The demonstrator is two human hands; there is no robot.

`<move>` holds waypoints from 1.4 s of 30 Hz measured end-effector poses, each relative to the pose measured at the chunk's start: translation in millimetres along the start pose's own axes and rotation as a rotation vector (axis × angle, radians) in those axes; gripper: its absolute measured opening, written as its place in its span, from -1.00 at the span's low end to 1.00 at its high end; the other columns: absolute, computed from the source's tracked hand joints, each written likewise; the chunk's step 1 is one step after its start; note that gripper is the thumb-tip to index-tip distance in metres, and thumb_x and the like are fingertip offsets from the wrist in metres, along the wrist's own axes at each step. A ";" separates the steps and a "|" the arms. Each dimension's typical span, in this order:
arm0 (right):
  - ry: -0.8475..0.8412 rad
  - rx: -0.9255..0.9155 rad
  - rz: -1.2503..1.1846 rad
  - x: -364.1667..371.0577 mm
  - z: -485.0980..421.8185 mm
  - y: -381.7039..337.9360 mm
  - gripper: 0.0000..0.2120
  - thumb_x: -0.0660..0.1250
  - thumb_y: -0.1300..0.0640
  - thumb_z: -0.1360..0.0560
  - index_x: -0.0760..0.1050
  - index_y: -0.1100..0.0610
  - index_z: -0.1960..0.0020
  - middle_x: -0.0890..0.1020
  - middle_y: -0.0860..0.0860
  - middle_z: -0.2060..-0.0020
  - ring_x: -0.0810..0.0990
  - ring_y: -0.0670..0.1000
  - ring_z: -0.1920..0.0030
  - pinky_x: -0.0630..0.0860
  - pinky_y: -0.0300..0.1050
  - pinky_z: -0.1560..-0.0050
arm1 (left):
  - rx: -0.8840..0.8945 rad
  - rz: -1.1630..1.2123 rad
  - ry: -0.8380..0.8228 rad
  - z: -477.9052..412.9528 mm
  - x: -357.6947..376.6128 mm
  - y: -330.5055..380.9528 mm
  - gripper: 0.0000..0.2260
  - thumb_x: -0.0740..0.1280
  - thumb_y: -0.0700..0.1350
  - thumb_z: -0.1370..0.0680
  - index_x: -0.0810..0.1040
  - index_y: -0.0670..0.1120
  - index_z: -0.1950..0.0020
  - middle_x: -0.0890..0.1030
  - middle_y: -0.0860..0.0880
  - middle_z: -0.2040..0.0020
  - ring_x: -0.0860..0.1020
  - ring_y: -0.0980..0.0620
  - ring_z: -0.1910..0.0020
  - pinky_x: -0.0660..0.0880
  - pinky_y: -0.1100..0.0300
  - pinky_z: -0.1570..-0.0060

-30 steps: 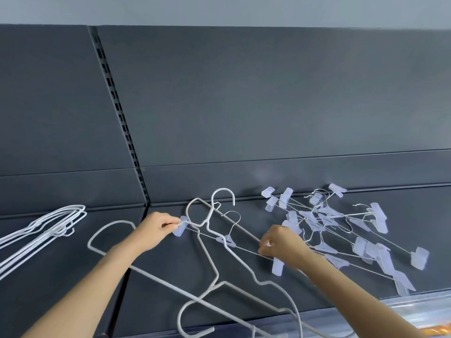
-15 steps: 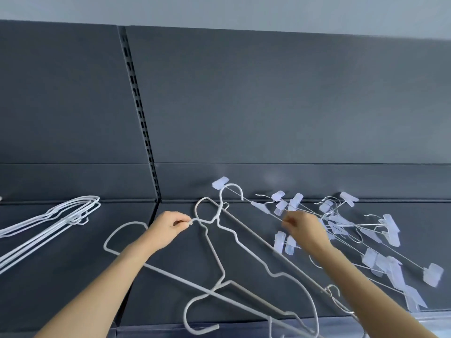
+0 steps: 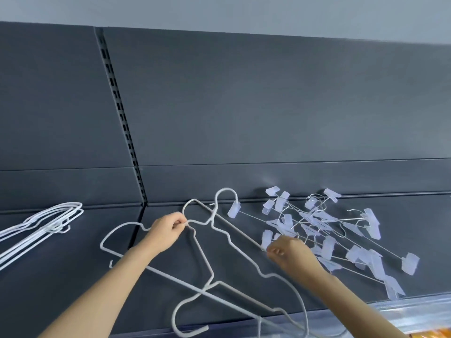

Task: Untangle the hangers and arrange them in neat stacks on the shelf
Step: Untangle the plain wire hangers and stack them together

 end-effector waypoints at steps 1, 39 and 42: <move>-0.019 -0.019 -0.030 2.7 -1.2 -3.4 -0.89 0.31 0.13 -0.44 0.61 0.09 0.14 0.51 -0.09 0.27 0.49 -0.07 0.20 0.45 -0.19 0.11 | -0.004 0.054 0.026 2.6 -9.9 -3.1 -0.77 0.26 -0.18 -0.53 0.49 0.10 0.26 0.62 0.01 0.17 0.55 0.00 0.10 0.44 0.15 0.05; -0.174 -0.336 -0.171 30.6 -8.1 -91.6 -0.89 0.27 0.20 -0.48 0.47 0.08 0.01 0.54 -0.09 0.32 0.53 -0.10 0.29 0.42 -0.29 0.21 | -0.375 0.376 0.802 64.3 -129.9 -69.2 -0.89 0.30 -0.16 -0.54 0.56 -0.12 0.18 0.47 -0.08 0.21 0.38 -0.03 0.19 0.31 0.17 0.15; -0.148 -0.255 -0.301 -8.0 -14.3 -98.5 -0.76 0.22 0.29 -0.49 0.30 -0.05 0.12 0.61 -0.05 0.32 0.52 -0.18 0.34 0.40 -0.35 0.25 | -0.385 0.402 0.827 62.5 -125.0 -62.3 -0.80 0.29 -0.17 -0.54 0.60 -0.26 -0.06 0.55 -0.10 0.14 0.45 -0.03 0.11 0.35 0.18 0.02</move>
Point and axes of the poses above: each hand's wrist, its own z-axis away from the middle knuckle, its own x-axis out of the palm, y = z × x, the point moved 3 cm from there along -z, towards the middle knuckle
